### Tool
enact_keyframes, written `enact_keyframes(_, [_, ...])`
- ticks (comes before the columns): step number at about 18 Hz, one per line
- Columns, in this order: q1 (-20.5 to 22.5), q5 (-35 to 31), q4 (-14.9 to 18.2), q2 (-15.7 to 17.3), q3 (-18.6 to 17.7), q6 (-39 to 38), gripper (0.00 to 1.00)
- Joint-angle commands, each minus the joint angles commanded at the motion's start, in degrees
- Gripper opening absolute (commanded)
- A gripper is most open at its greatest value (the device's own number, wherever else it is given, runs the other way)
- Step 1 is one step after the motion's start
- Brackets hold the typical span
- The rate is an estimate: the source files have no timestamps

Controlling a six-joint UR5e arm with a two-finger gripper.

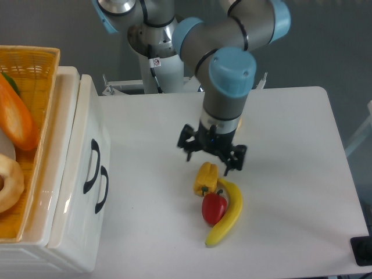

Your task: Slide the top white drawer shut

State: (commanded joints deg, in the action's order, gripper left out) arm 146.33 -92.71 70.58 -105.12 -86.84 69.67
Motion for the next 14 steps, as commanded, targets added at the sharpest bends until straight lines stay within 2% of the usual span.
enact_keyframes(2, [0.9,-0.5,0.2,0.4,0.2,2.6,1.00])
enact_keyframes(3, [2.7,-0.1,0.4,1.8,0.1,3.6,1.00])
enact_keyframes(8, [7.9,-0.8,1.9,3.8,0.2,13.1,1.00])
enact_keyframes(14, [12.8,-0.7,2.4,4.6,0.1,19.7,1.00])
